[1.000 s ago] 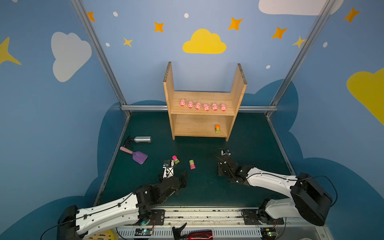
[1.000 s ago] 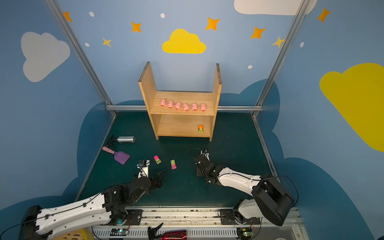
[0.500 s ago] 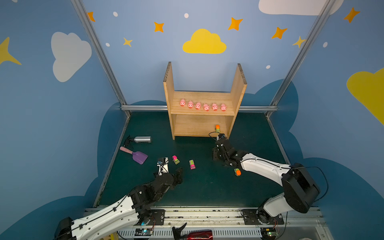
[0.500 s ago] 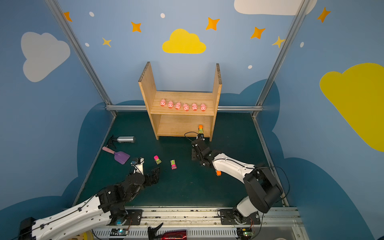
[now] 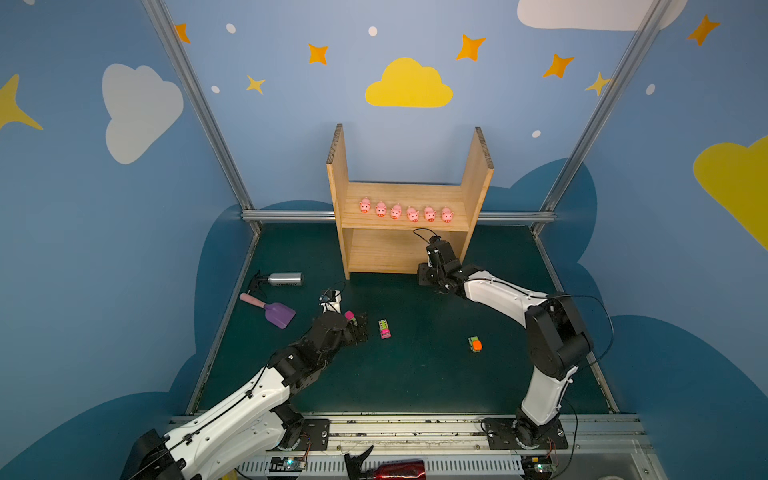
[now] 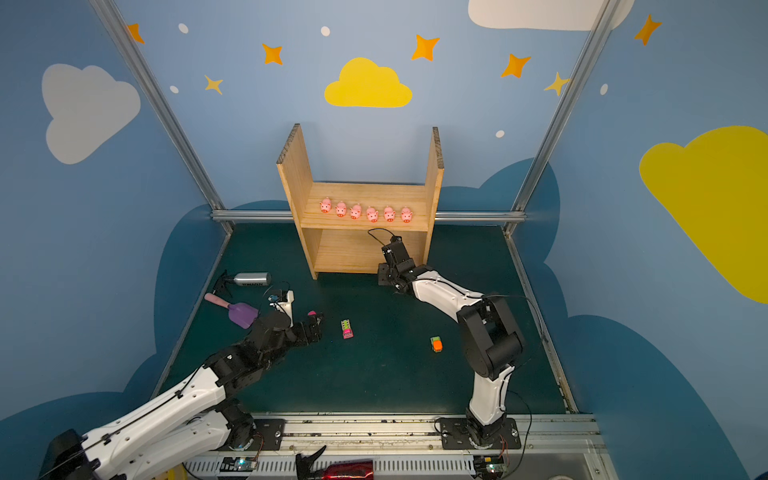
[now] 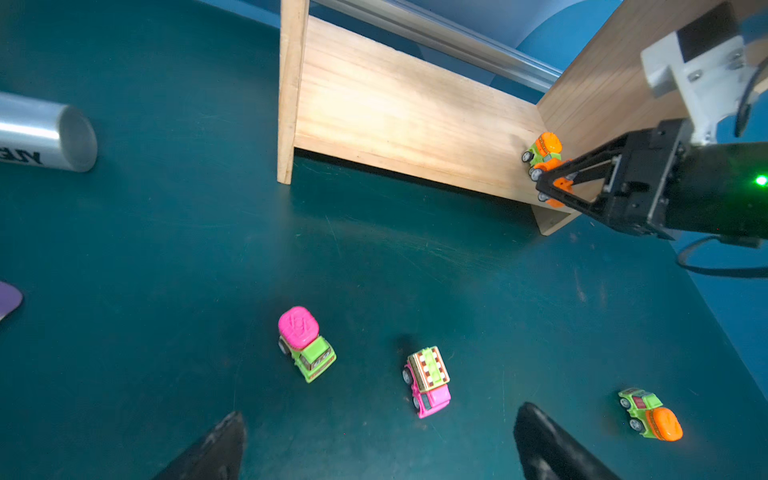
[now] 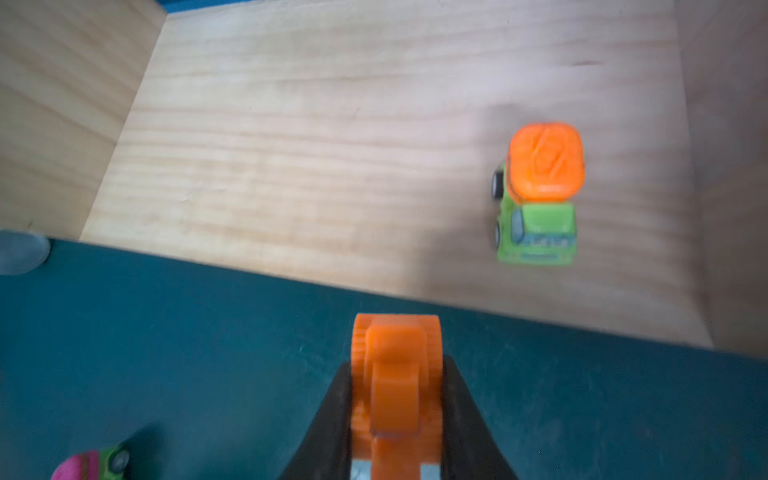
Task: Place and organize the plastic toys onto the shelf
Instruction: 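Carry the orange bulldozer with the right gripper to the lower shelf, then set the bulldozer beside the orange-topped truck and open the right gripper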
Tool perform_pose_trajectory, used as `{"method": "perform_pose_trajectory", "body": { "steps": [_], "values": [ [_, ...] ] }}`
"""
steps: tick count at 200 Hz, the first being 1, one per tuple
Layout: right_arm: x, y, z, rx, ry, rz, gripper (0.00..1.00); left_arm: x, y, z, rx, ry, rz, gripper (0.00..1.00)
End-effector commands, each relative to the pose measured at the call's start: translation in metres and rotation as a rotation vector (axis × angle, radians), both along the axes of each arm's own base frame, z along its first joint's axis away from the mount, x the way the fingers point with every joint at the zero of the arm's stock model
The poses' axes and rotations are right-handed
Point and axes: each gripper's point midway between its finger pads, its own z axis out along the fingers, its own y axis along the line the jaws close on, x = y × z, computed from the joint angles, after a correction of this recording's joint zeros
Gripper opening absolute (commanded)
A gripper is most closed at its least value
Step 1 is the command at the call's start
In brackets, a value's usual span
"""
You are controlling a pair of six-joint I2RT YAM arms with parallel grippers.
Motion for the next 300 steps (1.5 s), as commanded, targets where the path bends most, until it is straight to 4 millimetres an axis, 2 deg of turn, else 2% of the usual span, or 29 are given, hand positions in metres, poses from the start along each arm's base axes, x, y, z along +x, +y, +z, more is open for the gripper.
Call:
{"method": "perform_pose_trajectory", "body": {
  "steps": [1, 77, 206, 300],
  "values": [
    [0.011, 0.001, -0.002, -0.005, 0.011, 0.020, 0.27, 0.007, -0.005, 0.009, -0.010, -0.014, -0.027, 1.00],
    [0.041, 0.005, -0.007, 0.007, 0.001, 0.012, 0.28, 0.015, 0.000, 0.007, -0.015, 0.001, -0.008, 1.00],
    [0.062, 0.007, -0.025, -0.011, 0.015, -0.008, 0.30, 0.015, 0.009, 0.005, -0.001, -0.005, 0.008, 1.00],
    [0.059, 0.007, -0.034, -0.008, 0.038, -0.008, 0.32, 0.013, 0.012, 0.006, -0.009, -0.003, 0.017, 1.00]
  ]
}}
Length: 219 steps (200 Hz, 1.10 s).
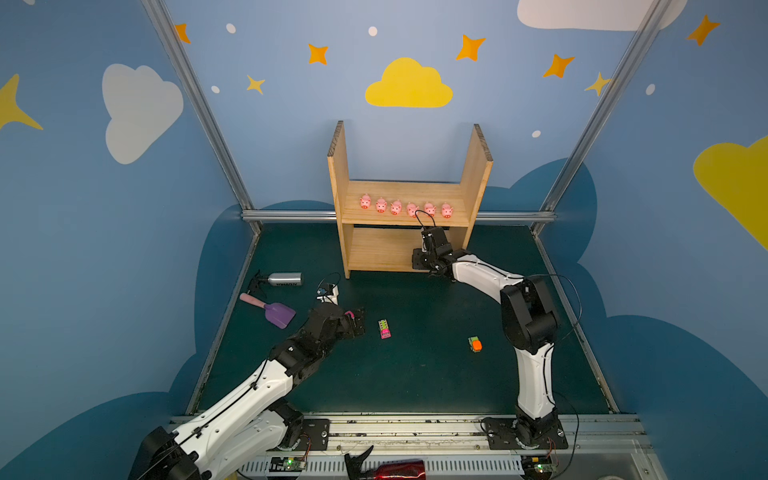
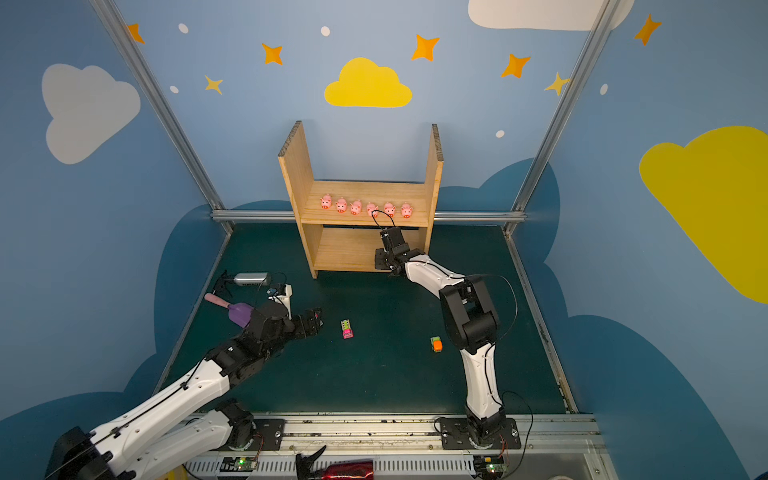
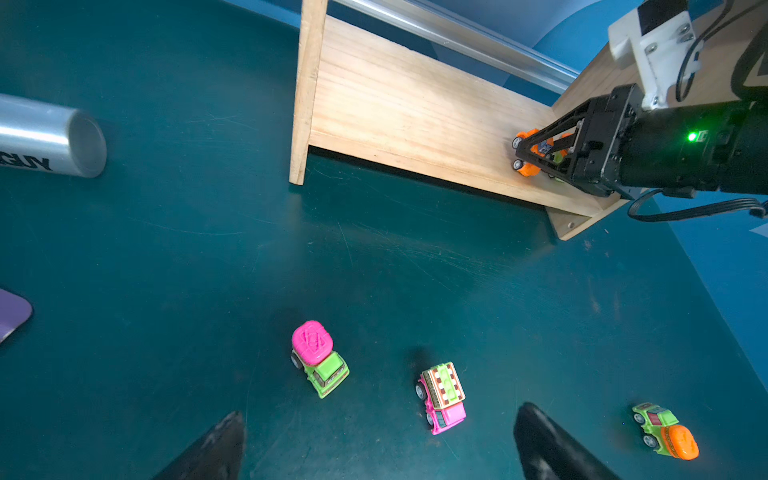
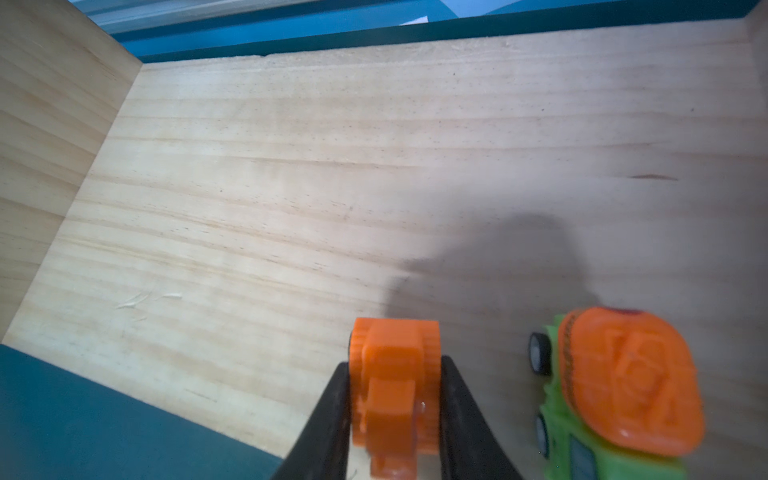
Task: Place and organize the plastic toys onto the shelf
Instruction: 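Set the bulldozer beside the orange-topped truck and open the right gripper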
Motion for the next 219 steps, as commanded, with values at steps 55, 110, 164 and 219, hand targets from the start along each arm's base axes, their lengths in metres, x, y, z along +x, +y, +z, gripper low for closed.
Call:
{"method": "perform_pose_trajectory", "body": {
  "steps": [55, 110, 164, 219],
  "values": [
    [-0.003, -0.013, -0.022, -0.029, 0.053, -0.026, 0.42, -0.002, 0.001, 0.007, -0.015, -0.020, -0.001, 1.00],
    [-0.007, -0.012, -0.020, -0.013, 0.056, -0.017, 0.51, -0.005, 0.004, 0.009, -0.023, -0.026, 0.004, 1.00],
    [-0.017, -0.006, -0.011, 0.002, 0.046, 0.019, 0.57, -0.008, 0.006, 0.010, -0.039, -0.028, 0.011, 1.00],
    [-0.028, -0.007, -0.004, 0.010, 0.041, 0.023, 0.68, -0.014, 0.010, 0.012, -0.060, -0.033, 0.020, 1.00]
  ]
}}
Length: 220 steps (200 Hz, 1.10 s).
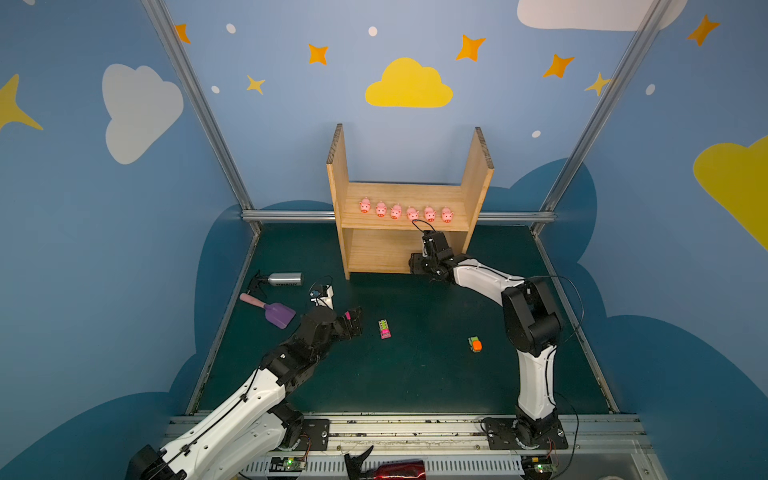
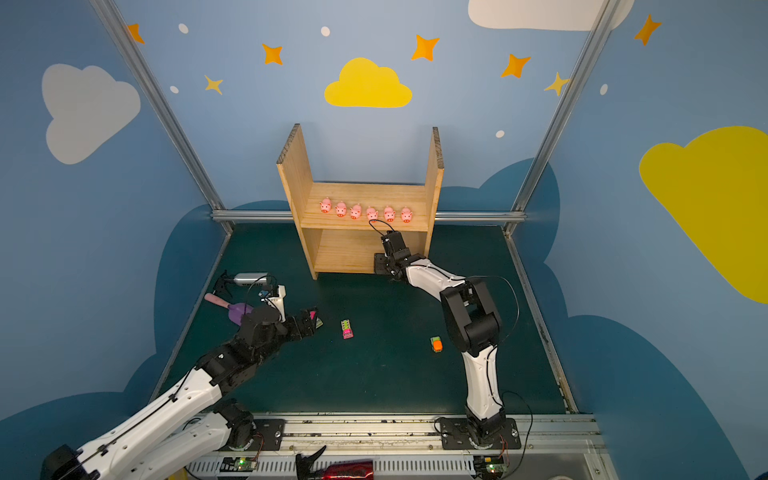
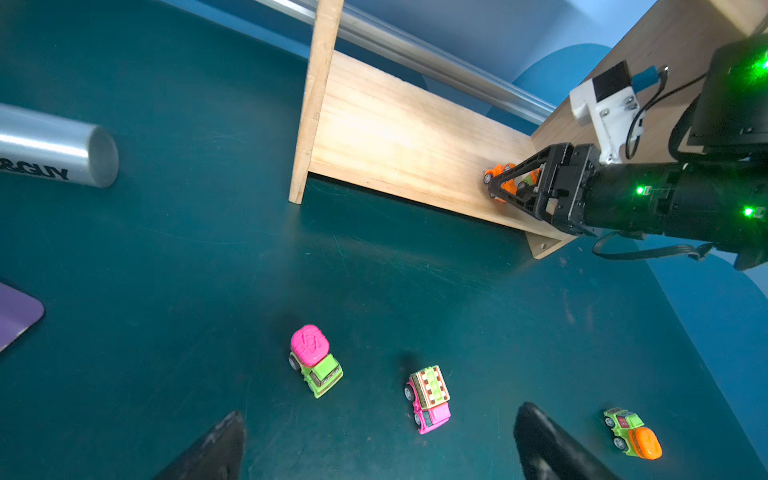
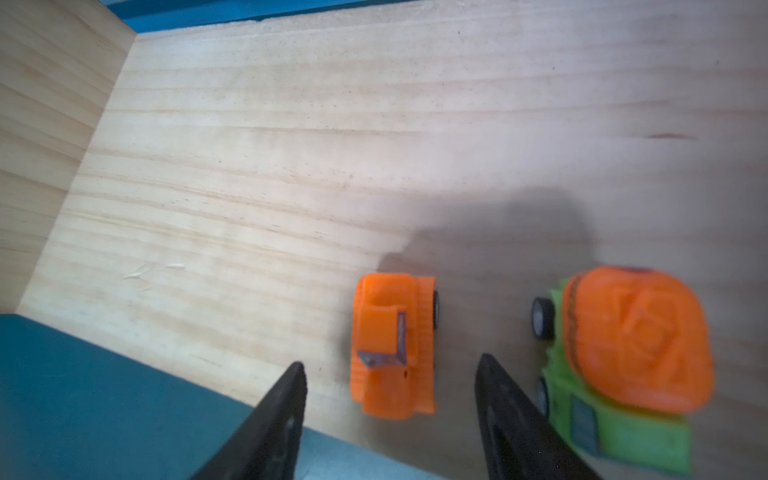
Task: Place and organize the plastic toys onto the shelf
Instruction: 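Set the bulldozer beside the orange-topped truck and open the right gripper, then withdraw the right gripper toward the table while left gripper moves over pink-topped truck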
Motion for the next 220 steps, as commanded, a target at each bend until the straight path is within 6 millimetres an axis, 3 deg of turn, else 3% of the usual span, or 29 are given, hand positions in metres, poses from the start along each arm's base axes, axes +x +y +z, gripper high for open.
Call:
{"method": "perform_pose_trajectory", "body": {
  "steps": [1, 65, 125, 172, 220],
  "values": [
    [-0.012, -0.004, 0.004, 0.002, 0.024, 0.005, 0.69, -0.005, 0.004, -0.004, -0.010, 0.012, 0.008, 1.00],
    [-0.029, 0.001, 0.022, 0.016, 0.000, 0.038, 0.71, -0.014, 0.009, 0.003, -0.046, 0.007, 0.019, 1.00],
    [-0.066, 0.000, 0.037, 0.047, -0.001, 0.069, 0.71, -0.027, 0.017, 0.000, -0.083, 0.029, 0.044, 1.00],
    [-0.121, -0.001, 0.043, 0.043, 0.026, 0.114, 0.71, -0.036, 0.017, -0.014, -0.110, 0.087, 0.049, 1.00],
    [-0.200, -0.012, 0.050, -0.016, 0.030, 0.194, 0.71, -0.051, 0.020, -0.039, -0.104, 0.163, 0.085, 1.00]
  ]
}}
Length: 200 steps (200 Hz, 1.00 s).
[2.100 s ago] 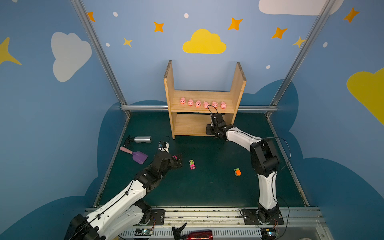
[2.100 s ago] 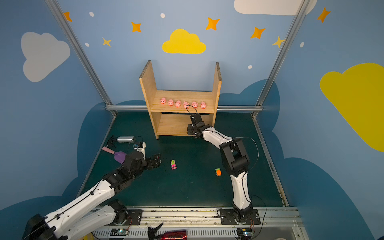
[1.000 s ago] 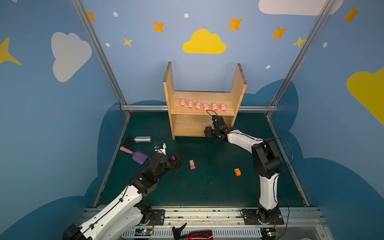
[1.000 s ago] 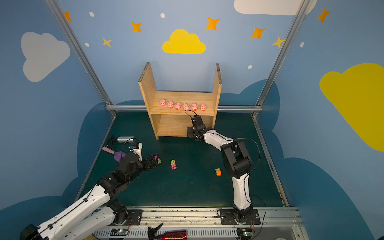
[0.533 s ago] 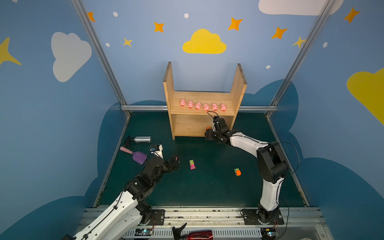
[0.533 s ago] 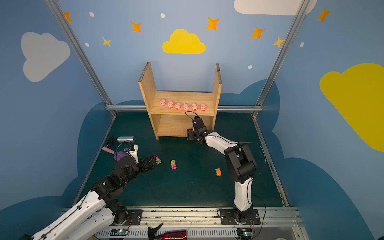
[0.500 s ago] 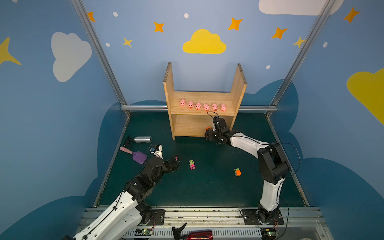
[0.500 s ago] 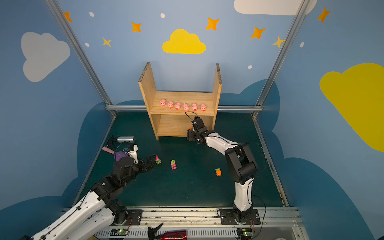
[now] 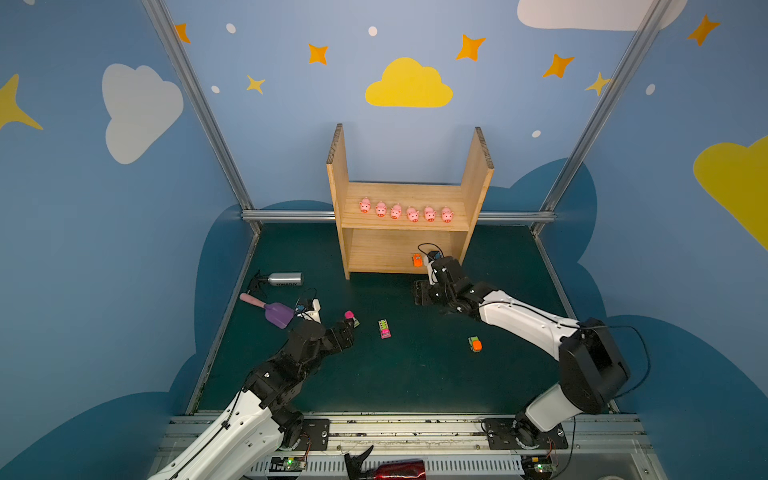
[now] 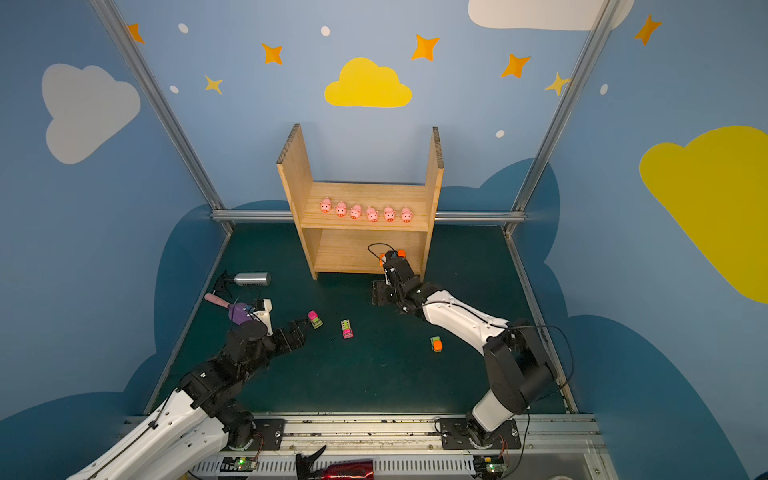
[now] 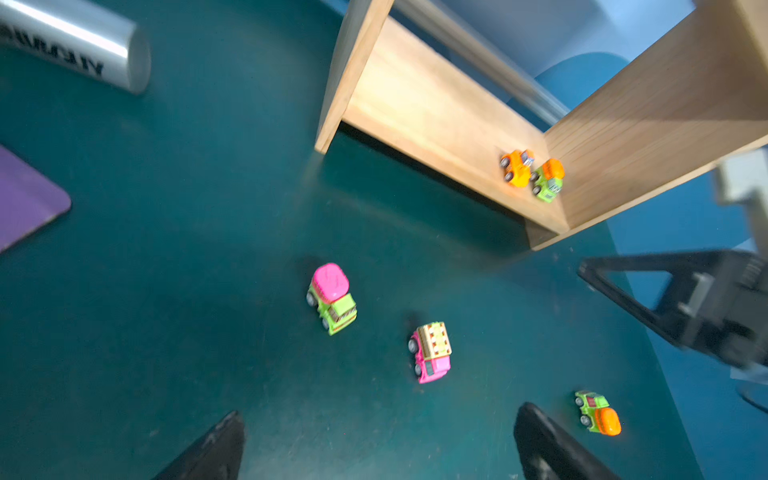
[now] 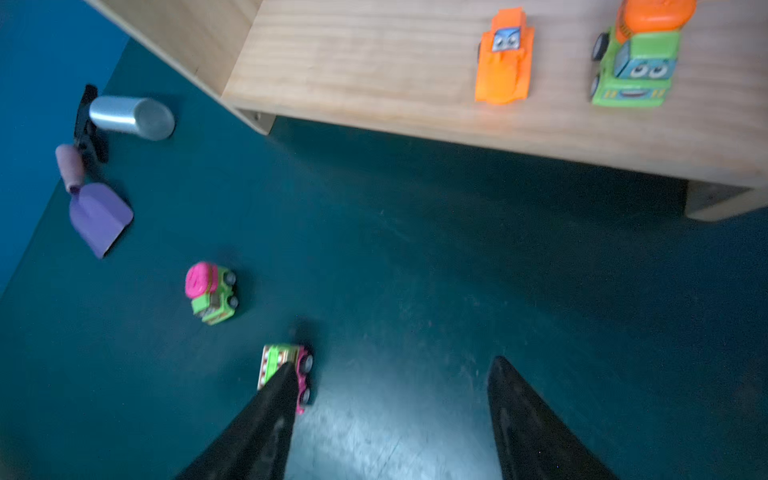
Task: Place and organize the plastic toys onto the shelf
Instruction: 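Withdraw the right gripper toward the table while left gripper moves over pink-topped truck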
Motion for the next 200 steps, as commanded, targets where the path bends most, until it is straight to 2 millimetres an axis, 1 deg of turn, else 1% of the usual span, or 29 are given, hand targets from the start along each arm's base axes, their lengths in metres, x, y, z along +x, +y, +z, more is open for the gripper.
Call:
{"method": "perform_pose_trajectory", "body": {
  "steps": [1, 18, 39, 54, 68, 71, 73, 77, 94, 110, 123, 138, 168, 178, 200],
  "values": [
    [-0.034, -0.012, 0.004, -0.043, 0.007, 0.013, 0.71, -0.011, 0.004, -0.018, 0.010, 0.059, 0.026, 1.00],
    [-0.063, -0.018, 0.010, -0.041, 0.002, 0.045, 0.72, -0.017, 0.001, -0.025, 0.025, 0.079, 0.022, 1.00],
    [-0.094, -0.031, 0.015, -0.023, -0.004, 0.048, 0.74, -0.023, -0.004, -0.030, 0.044, 0.083, 0.014, 1.00],
    [-0.115, -0.036, 0.014, 0.024, 0.001, 0.065, 0.75, -0.025, -0.009, -0.033, 0.059, 0.083, 0.004, 0.97],
    [-0.131, -0.045, 0.005, 0.036, 0.005, 0.056, 0.77, -0.027, -0.014, -0.040, 0.081, 0.100, -0.001, 0.93],
    [-0.132, -0.045, 0.008, 0.051, -0.001, 0.049, 0.77, -0.027, -0.015, -0.042, 0.091, 0.107, -0.001, 0.93],
    [-0.135, -0.048, 0.001, 0.043, 0.006, 0.047, 0.78, -0.027, -0.015, -0.043, 0.097, 0.111, -0.001, 0.93],
    [-0.139, -0.050, -0.004, 0.046, 0.011, 0.043, 0.79, -0.028, -0.015, -0.046, 0.111, 0.120, 0.003, 0.93],
    [-0.152, -0.054, -0.014, 0.077, 0.016, 0.049, 0.81, -0.031, -0.017, -0.052, 0.178, 0.150, 0.011, 0.92],
    [-0.159, -0.061, -0.021, 0.065, 0.011, 0.040, 0.81, -0.031, -0.018, -0.056, 0.202, 0.154, 0.046, 0.92],
    [-0.163, -0.065, -0.023, 0.065, 0.004, 0.044, 0.81, -0.030, -0.022, -0.063, 0.196, 0.148, 0.066, 0.93],
    [-0.166, -0.068, -0.023, 0.070, -0.006, 0.044, 0.81, -0.026, -0.019, -0.071, 0.209, 0.153, 0.107, 0.93],
    [-0.168, -0.082, -0.024, 0.075, -0.033, 0.010, 0.81, -0.014, -0.017, -0.072, 0.272, 0.138, 0.176, 0.92],
    [-0.168, -0.087, -0.023, 0.090, -0.047, 0.000, 0.81, -0.007, -0.018, -0.071, 0.295, 0.136, 0.191, 0.90],
    [-0.168, -0.097, -0.021, 0.109, -0.074, -0.021, 0.81, 0.008, -0.017, -0.073, 0.309, 0.169, 0.236, 0.80]
  ]
}}
